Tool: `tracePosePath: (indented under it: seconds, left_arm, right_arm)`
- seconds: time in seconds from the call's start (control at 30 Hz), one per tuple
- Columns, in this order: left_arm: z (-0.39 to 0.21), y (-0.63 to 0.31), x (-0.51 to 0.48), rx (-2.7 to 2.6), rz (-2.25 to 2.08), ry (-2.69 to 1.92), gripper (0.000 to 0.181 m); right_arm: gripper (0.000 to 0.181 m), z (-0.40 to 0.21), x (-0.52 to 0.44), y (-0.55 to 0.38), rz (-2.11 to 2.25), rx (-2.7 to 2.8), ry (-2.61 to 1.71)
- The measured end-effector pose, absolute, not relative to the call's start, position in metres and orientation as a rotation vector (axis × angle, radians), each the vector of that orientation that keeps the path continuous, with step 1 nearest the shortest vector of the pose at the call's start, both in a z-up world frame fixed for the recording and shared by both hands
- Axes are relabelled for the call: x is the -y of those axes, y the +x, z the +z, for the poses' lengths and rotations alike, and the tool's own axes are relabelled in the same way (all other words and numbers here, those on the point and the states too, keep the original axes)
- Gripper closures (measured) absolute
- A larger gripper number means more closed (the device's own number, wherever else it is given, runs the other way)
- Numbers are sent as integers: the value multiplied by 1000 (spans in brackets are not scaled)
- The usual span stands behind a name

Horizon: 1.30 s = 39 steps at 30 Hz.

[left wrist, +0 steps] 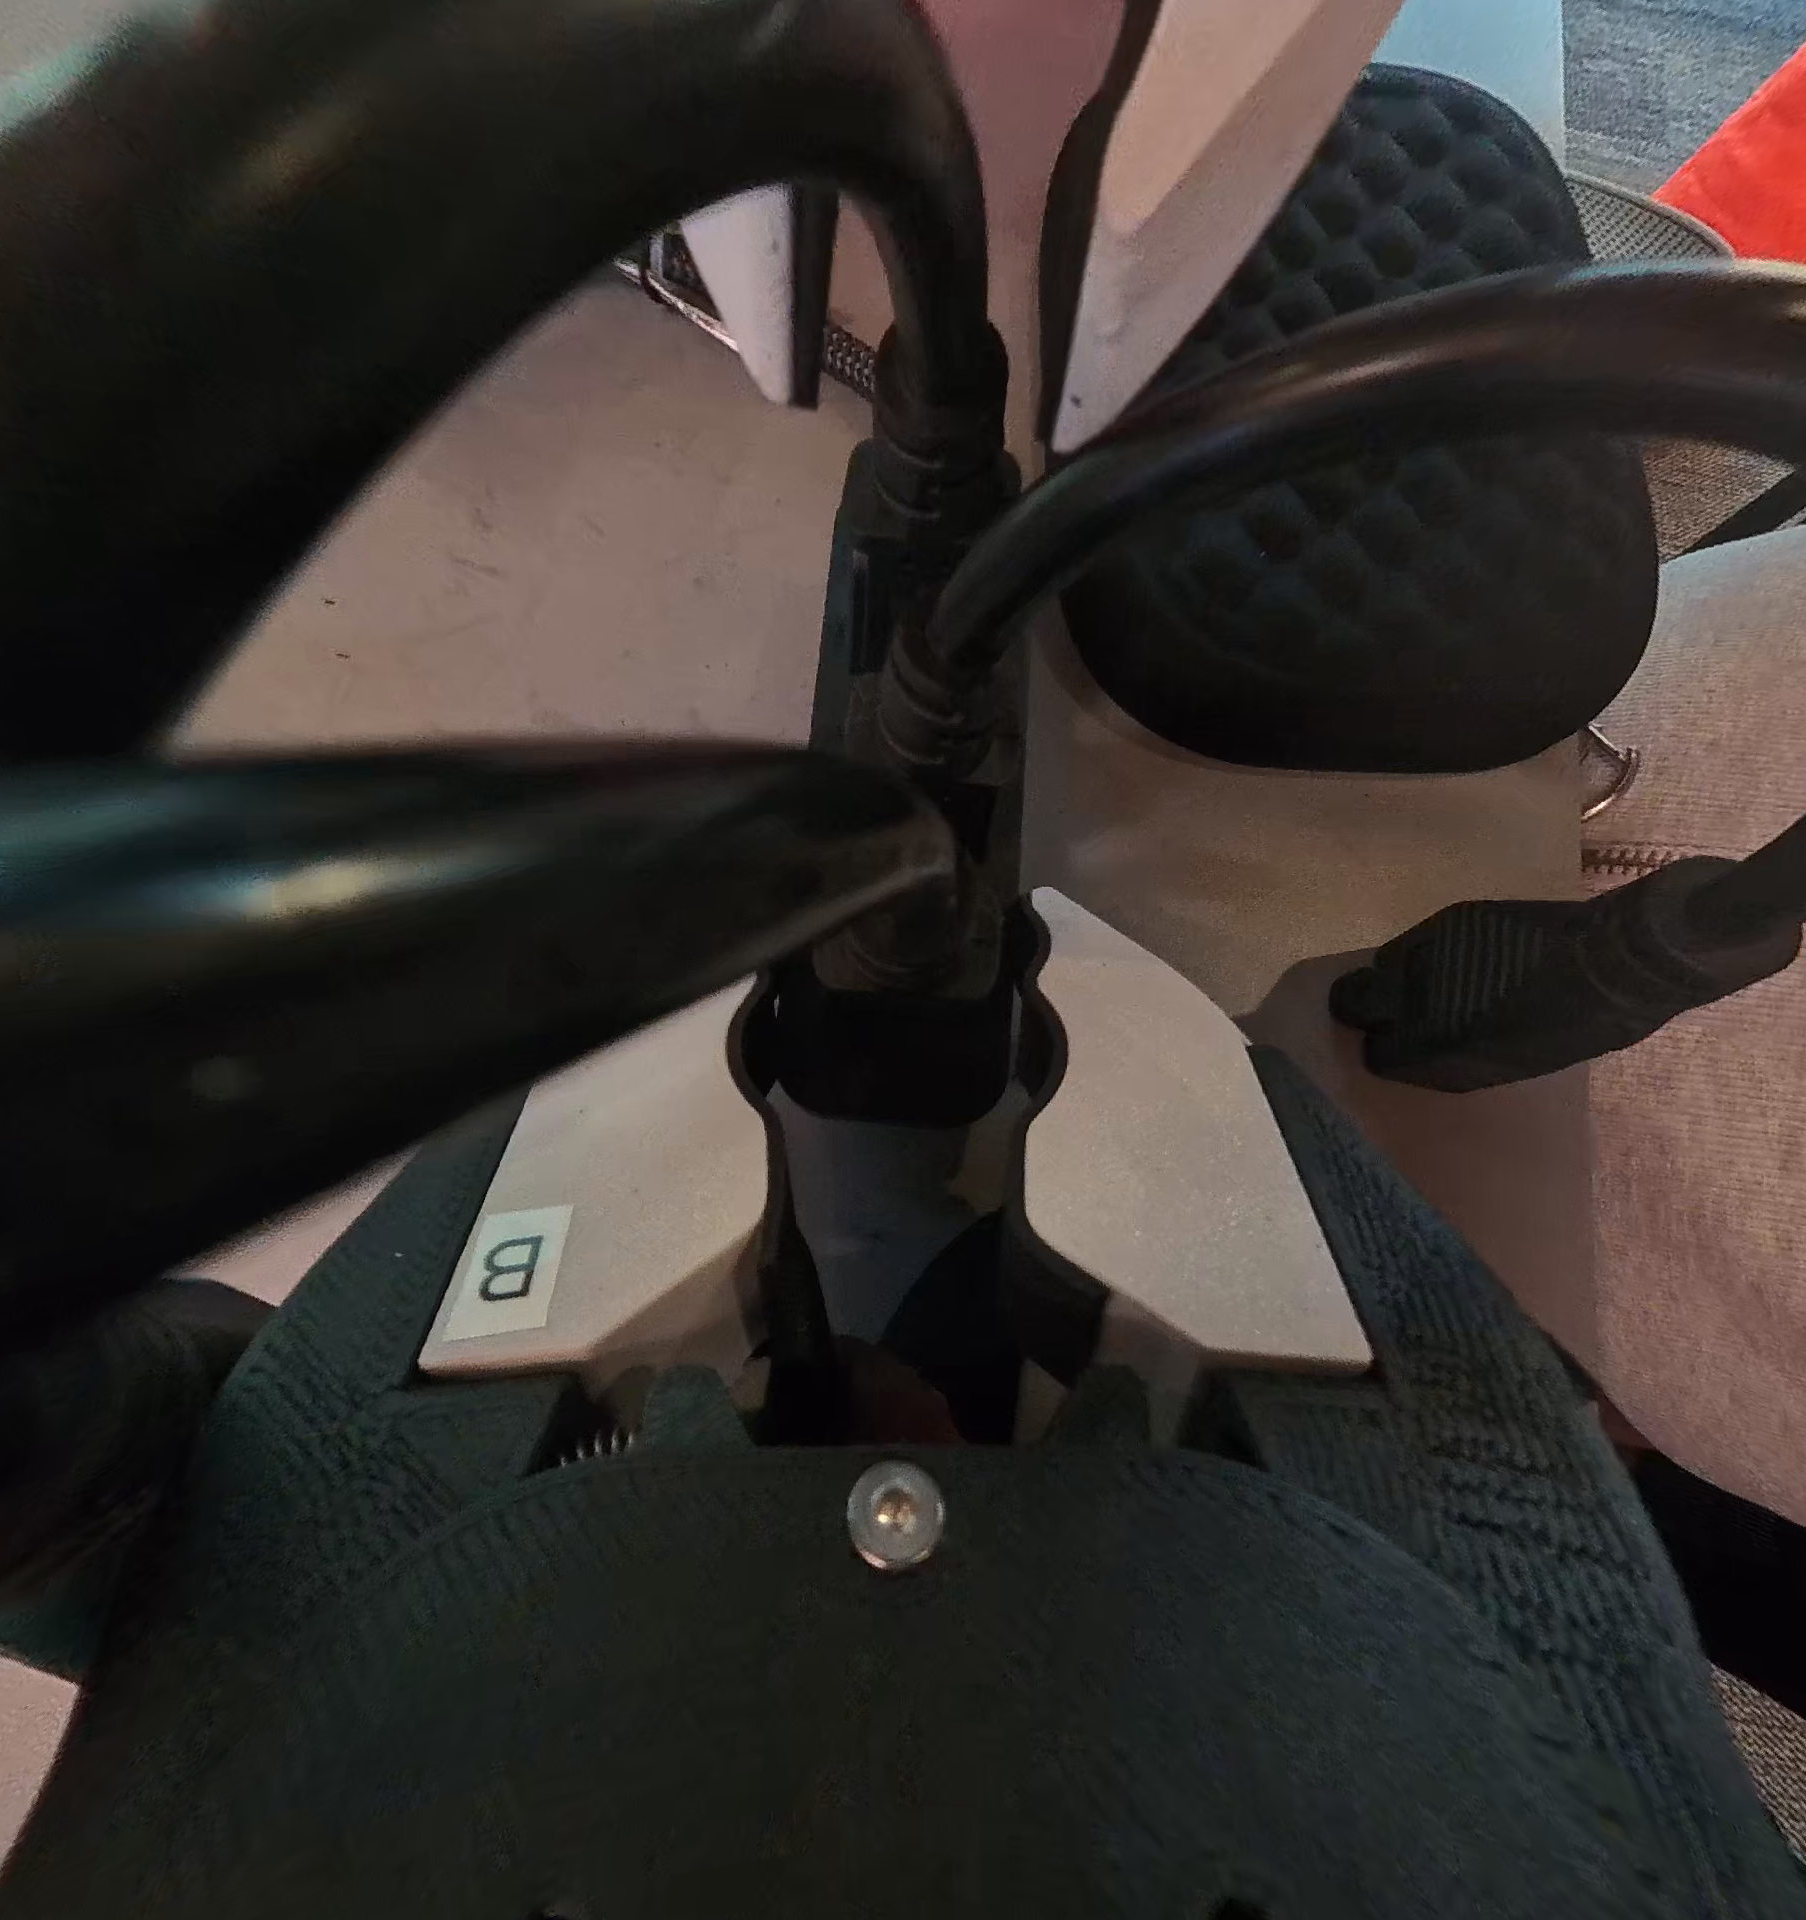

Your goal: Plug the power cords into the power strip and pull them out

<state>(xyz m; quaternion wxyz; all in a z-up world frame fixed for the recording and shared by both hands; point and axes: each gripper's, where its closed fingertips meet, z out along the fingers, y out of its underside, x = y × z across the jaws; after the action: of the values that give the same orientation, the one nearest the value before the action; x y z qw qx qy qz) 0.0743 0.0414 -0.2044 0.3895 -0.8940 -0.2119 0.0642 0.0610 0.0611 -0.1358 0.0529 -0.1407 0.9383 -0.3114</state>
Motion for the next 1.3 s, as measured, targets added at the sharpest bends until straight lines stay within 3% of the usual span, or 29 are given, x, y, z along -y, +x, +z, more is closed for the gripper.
tracePosePath:
  seconds: [0.13, 0.33, 1.3]
  left_arm:
    - [-205, 74, -41, 538, 166, -2272, 139]
    - [-205, 74, -42, 539, 164, -2271, 139]
    - [-205, 74, -42, 536, 168, -2274, 139]
  right_arm:
    - [166, -144, -64, 60, -787, -2913, -481]
    - [165, -147, -73, 58, -539, -3057, -523]
    - [165, -153, -68, 61, -573, -3051, -457]
